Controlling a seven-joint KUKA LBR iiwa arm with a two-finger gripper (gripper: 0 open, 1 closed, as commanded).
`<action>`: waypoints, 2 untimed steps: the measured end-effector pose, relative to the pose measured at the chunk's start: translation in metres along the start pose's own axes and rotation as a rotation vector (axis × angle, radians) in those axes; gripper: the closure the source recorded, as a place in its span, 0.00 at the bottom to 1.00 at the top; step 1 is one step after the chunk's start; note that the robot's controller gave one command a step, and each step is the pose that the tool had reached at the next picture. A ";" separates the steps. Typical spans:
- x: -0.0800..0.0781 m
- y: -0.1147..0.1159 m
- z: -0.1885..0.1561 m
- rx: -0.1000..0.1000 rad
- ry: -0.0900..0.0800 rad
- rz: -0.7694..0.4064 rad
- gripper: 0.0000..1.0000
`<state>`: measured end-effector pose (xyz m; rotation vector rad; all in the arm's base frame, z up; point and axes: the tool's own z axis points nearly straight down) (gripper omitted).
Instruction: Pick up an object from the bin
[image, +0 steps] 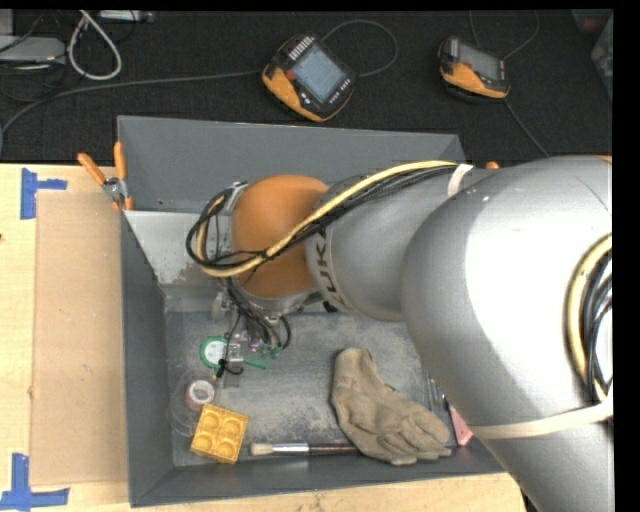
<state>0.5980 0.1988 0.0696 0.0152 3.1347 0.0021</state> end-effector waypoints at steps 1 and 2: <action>0.011 0.000 -0.001 0.002 0.011 0.340 1.00; 0.011 0.000 -0.001 0.002 0.011 0.340 1.00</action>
Offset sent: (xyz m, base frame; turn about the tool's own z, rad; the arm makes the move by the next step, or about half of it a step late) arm 0.0000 0.0000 0.0000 0.0000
